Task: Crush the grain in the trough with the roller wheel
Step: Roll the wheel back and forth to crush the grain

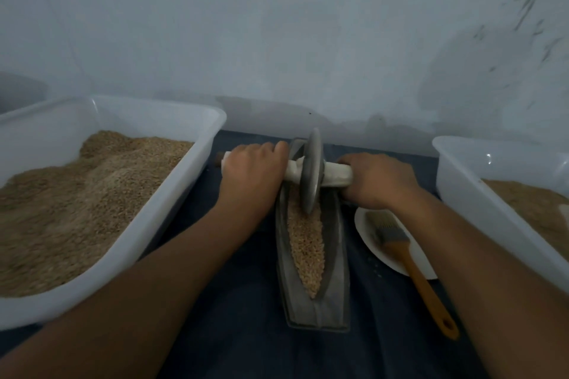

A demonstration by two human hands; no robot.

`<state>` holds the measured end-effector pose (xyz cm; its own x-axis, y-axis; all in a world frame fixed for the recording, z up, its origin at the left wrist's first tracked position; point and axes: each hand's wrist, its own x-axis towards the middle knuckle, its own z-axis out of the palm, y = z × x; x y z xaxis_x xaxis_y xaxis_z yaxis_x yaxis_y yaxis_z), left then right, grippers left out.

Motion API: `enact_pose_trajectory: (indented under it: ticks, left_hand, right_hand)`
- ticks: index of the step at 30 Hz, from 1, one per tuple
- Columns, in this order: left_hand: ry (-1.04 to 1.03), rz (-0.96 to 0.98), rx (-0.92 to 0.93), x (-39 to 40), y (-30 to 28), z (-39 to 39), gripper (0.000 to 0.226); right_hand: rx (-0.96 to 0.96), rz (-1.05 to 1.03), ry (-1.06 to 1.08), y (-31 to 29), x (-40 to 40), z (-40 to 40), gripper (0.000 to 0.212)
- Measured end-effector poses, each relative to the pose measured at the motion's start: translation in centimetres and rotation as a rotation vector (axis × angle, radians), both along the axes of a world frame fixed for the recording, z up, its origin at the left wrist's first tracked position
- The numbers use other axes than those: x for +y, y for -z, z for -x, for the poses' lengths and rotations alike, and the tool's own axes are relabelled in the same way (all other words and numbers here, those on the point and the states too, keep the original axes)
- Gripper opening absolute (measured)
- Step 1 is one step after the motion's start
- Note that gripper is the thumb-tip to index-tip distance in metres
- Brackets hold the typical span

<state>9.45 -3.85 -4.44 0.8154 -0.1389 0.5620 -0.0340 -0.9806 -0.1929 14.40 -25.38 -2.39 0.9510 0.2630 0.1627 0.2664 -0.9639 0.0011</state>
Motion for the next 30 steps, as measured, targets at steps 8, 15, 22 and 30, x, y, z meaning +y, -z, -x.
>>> enact_pose_trajectory:
  ticks: [8, 15, 22, 30]
  left_hand:
    - [0.078, 0.031, -0.045, -0.2, 1.0, 4.9, 0.016]
    - [0.108, 0.051, -0.037, -0.4, 1.3, 8.9, 0.026]
    - [0.084, 0.054, 0.001, -0.7, 1.4, 10.7, 0.054]
    - [0.097, 0.091, -0.033, 0.0, 2.1, 7.8, 0.023]
  right_hand:
    - [-0.122, -0.046, -0.018, 1.1, -0.2, 4.6, 0.034]
    - [-0.272, -0.051, -0.061, 1.5, -0.6, 9.5, 0.033]
    - [-0.286, -0.1, -0.086, 2.0, -1.2, 11.6, 0.039]
    - [-0.31, -0.003, -0.072, 1.7, -0.5, 8.1, 0.032]
